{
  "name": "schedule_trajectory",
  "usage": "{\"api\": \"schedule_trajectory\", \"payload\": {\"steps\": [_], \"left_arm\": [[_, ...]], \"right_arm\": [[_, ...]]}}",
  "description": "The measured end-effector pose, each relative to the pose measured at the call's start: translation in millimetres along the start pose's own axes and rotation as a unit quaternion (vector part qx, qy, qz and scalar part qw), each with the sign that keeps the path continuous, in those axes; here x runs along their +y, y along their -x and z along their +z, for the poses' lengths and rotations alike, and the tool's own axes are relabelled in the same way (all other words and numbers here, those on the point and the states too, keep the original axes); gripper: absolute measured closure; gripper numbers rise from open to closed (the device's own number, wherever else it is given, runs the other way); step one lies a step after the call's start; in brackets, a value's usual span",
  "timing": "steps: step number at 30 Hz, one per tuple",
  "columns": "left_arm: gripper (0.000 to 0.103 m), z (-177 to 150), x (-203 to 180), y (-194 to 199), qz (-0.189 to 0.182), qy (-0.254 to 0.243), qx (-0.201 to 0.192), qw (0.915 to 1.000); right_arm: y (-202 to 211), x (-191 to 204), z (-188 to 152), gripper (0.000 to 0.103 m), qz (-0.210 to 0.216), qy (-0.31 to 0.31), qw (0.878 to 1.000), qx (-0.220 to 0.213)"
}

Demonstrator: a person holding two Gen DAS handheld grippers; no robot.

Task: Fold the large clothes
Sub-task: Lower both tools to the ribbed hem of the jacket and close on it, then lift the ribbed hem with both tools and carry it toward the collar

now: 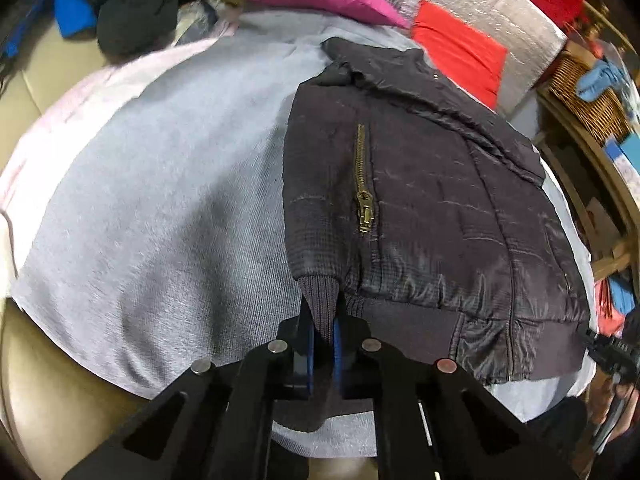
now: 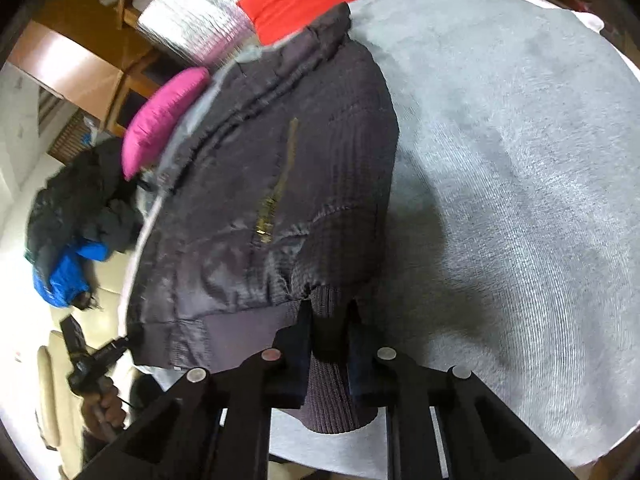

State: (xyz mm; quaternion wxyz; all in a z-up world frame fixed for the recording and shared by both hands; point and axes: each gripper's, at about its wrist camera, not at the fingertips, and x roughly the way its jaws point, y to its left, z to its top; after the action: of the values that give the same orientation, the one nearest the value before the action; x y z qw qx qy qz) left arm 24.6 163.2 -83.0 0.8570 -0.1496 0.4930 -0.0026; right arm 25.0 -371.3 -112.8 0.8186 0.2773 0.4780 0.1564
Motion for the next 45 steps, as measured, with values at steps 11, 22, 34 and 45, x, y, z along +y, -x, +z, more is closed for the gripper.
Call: {"api": "schedule_trajectory", "payload": {"steps": [11, 22, 34, 45], "left_arm": [[0.080, 7.3, -0.3, -40.4, 0.019, 0.029, 0.026, 0.9991], [0.095, 15.1, -6.4, -32.5, 0.021, 0.008, 0.014, 0.9996], [0.095, 1.3, 5.5, 8.1, -0.002, -0.008, -0.005, 1.0000], [0.095, -15.3, 14.1, 29.2, -0.009, -0.013, -0.005, 0.9999]], "right_arm": [[-13.0, -14.2, 1.7, 0.038, 0.057, -0.037, 0.998, -0.009], [-19.0, -3.4, 5.4, 0.086, -0.008, 0.000, 1.000, 0.013], [12.4, -0.3, -9.2, 0.088, 0.009, 0.014, 1.000, 0.008], [45.5, -4.9, -49.1, 0.088, 0.047, 0.003, 0.999, 0.021]]}}
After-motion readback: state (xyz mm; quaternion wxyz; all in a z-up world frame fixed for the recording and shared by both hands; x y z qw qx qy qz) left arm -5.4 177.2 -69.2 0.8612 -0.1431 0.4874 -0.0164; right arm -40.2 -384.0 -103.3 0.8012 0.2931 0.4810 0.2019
